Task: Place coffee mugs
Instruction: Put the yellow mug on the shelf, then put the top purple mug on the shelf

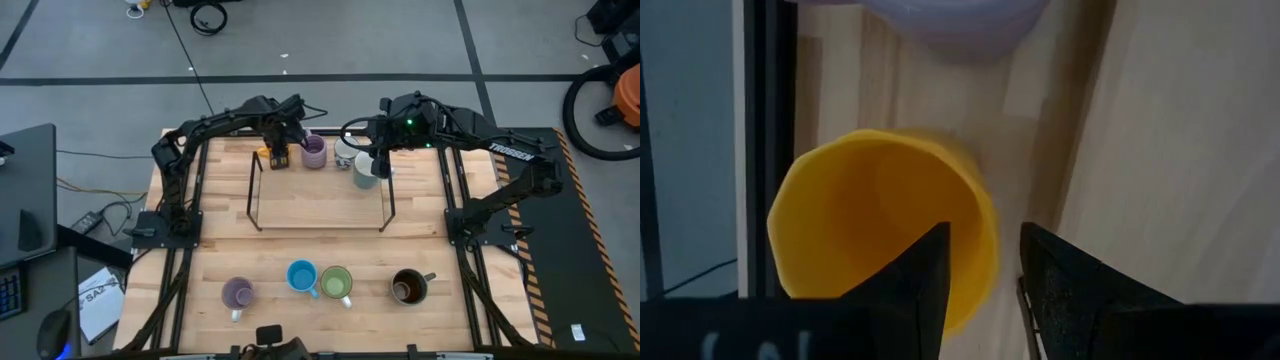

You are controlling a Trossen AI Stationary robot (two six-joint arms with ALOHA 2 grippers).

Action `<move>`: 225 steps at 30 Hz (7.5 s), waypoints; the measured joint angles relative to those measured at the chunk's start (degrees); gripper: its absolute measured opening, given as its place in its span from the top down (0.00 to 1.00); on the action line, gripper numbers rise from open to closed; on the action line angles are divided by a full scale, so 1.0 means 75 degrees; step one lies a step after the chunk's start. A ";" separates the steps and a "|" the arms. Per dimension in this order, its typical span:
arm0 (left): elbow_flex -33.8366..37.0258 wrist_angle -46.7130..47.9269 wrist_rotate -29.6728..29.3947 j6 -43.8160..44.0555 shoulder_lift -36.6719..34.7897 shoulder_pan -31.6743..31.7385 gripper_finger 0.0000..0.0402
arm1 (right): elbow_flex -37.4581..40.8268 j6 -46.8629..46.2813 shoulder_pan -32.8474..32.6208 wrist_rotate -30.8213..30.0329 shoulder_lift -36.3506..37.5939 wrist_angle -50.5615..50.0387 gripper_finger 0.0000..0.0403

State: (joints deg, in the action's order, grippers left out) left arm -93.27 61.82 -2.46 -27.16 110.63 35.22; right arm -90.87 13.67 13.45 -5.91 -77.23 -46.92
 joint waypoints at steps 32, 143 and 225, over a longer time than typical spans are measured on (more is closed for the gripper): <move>0.0000 -0.0287 -0.0307 0.0673 0.0766 0.0007 0.79 | 0.0000 -0.0020 0.0000 0.0014 0.0000 -0.0041 0.62; 0.0997 0.0781 -0.0175 0.3071 -0.1361 -0.1900 0.92 | 0.0003 0.0058 -0.0093 0.0009 0.0935 0.0116 0.62; 0.0991 0.1050 -0.0755 0.3166 -0.1621 -0.2031 0.58 | 0.0003 -0.0003 -0.0093 0.0116 0.0933 0.0121 0.62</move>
State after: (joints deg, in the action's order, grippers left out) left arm -85.84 69.70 -8.12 -3.41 98.47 19.99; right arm -90.85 13.65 12.75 -5.04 -70.24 -46.01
